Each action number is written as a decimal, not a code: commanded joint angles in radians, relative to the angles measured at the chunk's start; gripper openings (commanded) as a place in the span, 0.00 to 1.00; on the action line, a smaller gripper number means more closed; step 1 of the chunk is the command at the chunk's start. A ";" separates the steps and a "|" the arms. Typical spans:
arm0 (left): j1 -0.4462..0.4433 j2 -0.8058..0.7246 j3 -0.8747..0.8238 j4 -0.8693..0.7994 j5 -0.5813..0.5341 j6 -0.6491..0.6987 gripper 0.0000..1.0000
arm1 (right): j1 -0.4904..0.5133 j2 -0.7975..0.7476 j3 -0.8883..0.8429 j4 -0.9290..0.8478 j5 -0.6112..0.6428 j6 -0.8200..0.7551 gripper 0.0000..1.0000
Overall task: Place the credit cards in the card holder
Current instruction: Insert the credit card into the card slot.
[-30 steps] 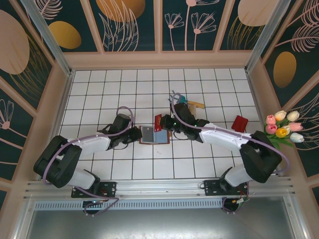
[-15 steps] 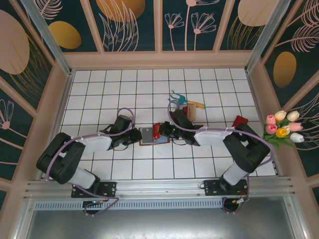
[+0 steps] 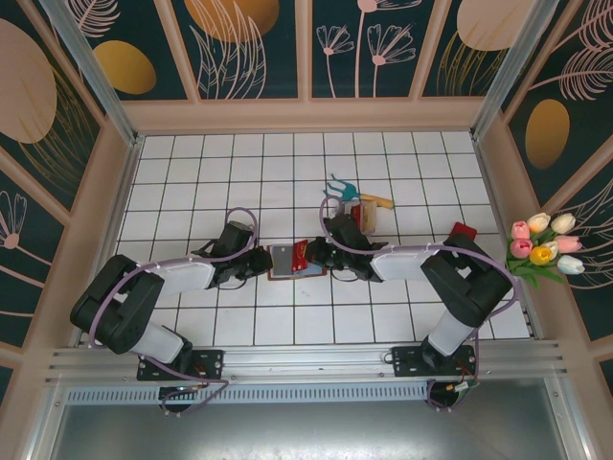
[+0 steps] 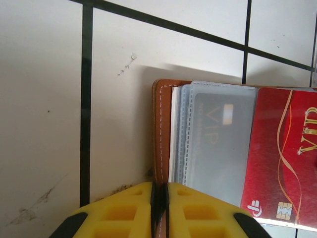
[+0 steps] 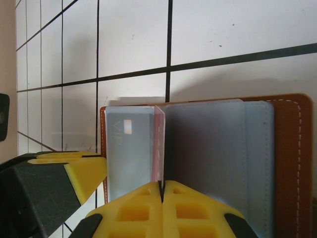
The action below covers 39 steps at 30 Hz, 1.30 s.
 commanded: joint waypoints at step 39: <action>-0.002 0.017 -0.019 0.011 -0.005 0.001 0.14 | 0.008 0.007 -0.042 0.036 -0.062 0.007 0.00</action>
